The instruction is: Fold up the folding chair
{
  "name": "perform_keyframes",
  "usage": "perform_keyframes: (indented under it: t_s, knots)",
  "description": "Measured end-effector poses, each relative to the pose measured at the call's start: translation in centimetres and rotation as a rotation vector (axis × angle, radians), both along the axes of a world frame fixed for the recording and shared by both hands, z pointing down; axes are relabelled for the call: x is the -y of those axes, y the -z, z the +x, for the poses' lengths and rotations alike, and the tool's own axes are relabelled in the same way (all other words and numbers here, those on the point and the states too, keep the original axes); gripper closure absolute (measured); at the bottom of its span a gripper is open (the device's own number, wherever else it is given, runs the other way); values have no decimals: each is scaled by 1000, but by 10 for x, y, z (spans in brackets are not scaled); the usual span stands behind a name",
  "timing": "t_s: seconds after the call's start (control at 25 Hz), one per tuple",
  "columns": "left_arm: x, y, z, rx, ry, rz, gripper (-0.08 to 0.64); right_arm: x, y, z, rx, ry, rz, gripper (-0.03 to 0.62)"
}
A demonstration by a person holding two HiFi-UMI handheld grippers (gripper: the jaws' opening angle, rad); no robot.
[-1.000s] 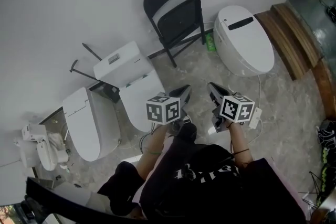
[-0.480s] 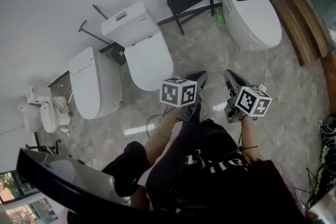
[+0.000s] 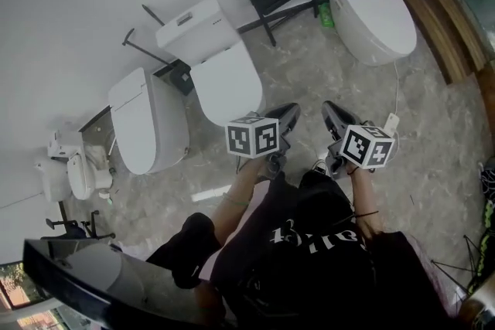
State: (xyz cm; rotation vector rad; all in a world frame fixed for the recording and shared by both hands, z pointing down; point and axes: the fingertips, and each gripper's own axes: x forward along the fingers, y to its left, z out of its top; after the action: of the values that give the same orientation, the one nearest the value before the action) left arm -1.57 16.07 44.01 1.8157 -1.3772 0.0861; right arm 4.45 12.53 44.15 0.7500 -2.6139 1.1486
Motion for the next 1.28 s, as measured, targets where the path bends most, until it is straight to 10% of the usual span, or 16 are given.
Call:
perform_keyframes:
  t_s: [0.64,1.28]
  knots:
    - [-86,16,-111,19,-155,82,557,-90,14,-111,12,-143,45,568]
    - [-118,13,-145,-4,-189,99,557,-127,10,-145,-27,-157,51,568]
